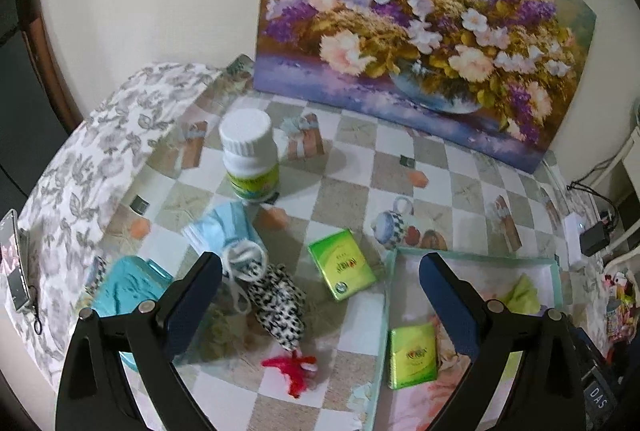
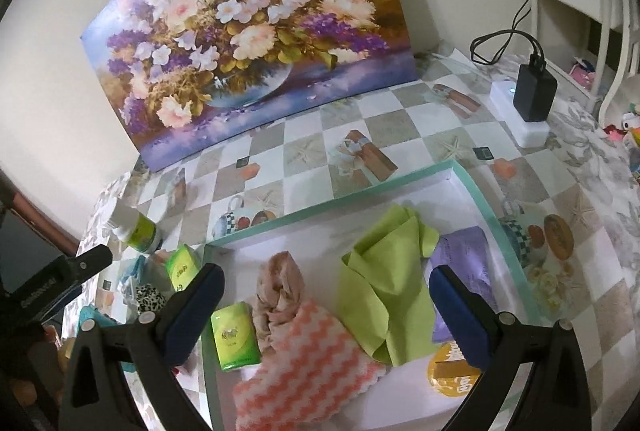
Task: Organize soft objects
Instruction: 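Move the left tool toward the blue face mask while the right tool approaches the small green box, then grasp the blue face mask with the left tool while the right tool grasps the green box, then lift the mask and green box and carry them over the tray with both tools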
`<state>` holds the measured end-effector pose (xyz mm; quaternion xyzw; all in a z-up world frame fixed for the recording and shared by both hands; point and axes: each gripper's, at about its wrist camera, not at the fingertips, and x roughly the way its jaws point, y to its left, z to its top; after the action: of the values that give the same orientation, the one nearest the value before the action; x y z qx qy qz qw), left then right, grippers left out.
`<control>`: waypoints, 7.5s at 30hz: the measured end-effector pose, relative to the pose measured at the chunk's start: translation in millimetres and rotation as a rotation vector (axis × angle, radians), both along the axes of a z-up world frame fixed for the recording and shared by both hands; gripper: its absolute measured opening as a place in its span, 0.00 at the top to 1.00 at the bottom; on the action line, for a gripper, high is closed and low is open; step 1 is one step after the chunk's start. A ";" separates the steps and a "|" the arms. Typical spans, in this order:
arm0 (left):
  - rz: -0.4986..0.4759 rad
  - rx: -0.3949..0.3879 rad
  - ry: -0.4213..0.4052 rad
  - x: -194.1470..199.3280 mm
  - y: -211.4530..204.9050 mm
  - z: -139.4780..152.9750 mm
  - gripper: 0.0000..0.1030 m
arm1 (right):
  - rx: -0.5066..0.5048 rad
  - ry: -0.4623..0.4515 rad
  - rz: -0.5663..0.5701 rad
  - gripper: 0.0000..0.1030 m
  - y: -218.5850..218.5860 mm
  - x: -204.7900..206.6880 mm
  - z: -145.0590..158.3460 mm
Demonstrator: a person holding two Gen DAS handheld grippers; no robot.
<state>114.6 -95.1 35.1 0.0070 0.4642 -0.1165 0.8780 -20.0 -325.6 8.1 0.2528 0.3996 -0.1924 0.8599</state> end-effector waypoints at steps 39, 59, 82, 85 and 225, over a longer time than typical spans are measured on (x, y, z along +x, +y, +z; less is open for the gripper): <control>0.249 -0.064 0.259 103.0 119.2 -30.4 0.04 | -0.140 -0.012 0.335 0.00 123.0 154.6 45.0; 0.134 -0.024 0.357 108.9 64.0 -79.4 0.05 | 0.021 0.155 0.529 0.19 137.7 187.1 -63.0; 0.146 0.063 0.346 116.9 49.5 -105.7 0.29 | -0.001 0.208 0.588 0.37 152.0 193.9 -90.4; 0.139 0.077 0.343 116.5 45.4 -108.7 0.34 | -0.026 0.220 0.590 0.40 153.7 194.0 -93.3; -0.299 0.130 0.374 -87.4 -76.7 -100.8 0.92 | 0.093 0.452 0.006 0.46 -1.8 -31.6 -79.3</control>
<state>27.2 -171.8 -65.8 0.1103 0.6190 -0.2141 0.7475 -51.6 -327.4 -71.2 0.2415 0.5913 -0.2231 0.7364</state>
